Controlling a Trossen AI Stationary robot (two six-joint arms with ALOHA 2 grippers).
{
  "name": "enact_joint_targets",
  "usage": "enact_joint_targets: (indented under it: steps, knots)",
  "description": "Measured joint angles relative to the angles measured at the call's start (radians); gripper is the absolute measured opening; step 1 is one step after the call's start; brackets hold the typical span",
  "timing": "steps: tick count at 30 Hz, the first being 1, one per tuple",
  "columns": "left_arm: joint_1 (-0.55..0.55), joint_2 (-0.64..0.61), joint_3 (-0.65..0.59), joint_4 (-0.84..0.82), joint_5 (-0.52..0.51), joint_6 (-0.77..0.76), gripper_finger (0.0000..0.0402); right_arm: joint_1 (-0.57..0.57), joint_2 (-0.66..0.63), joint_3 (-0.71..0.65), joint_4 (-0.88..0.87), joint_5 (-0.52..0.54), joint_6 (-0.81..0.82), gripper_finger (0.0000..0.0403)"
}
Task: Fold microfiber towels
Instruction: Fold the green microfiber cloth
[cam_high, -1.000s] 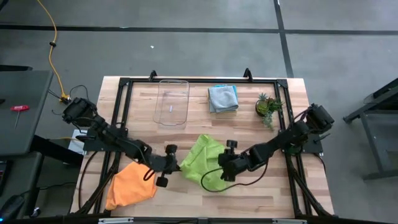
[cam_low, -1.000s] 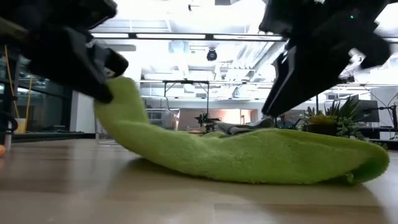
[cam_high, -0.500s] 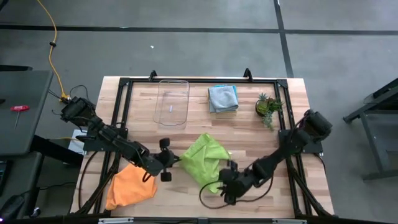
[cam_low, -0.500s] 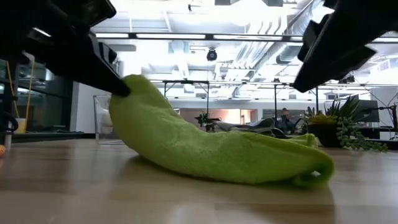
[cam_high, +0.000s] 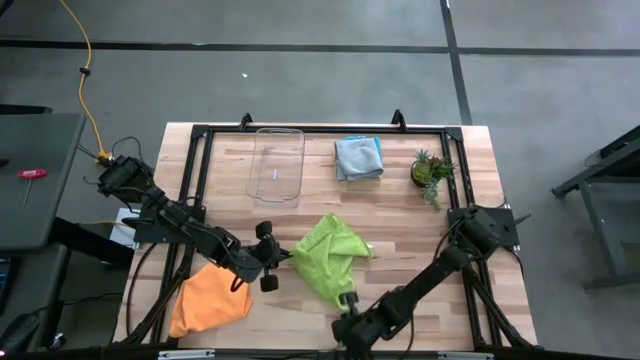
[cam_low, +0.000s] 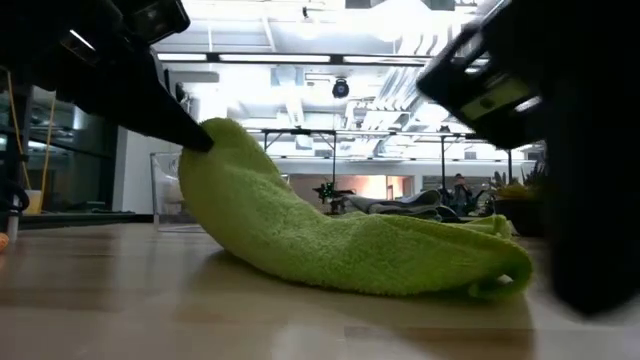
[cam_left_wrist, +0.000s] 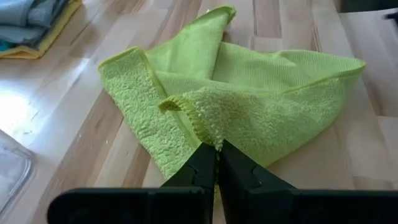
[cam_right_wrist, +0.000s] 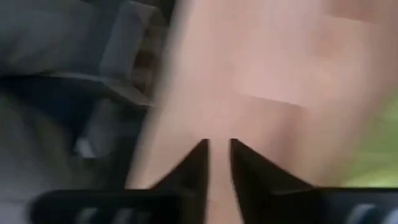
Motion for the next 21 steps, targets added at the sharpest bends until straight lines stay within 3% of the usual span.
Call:
enact_joint_targets:
  steps: [3, 16, 21]
  knots:
    - [0.001, 0.000, 0.000, 0.005, -0.005, 0.000, 0.0000, -0.022, 0.000, 0.000, -0.071, 0.071, 0.049, 0.0010]
    - [0.009, 0.000, 0.000, 0.019, -0.028, 0.026, 0.0000, -0.036, -0.032, -0.001, -0.355, 0.120, 0.154, 0.0002]
    - [0.006, -0.022, 0.000, 0.021, -0.028, 0.026, 0.0000, -0.036, -0.051, -0.002, -0.589, 0.167, 0.261, 0.0001]
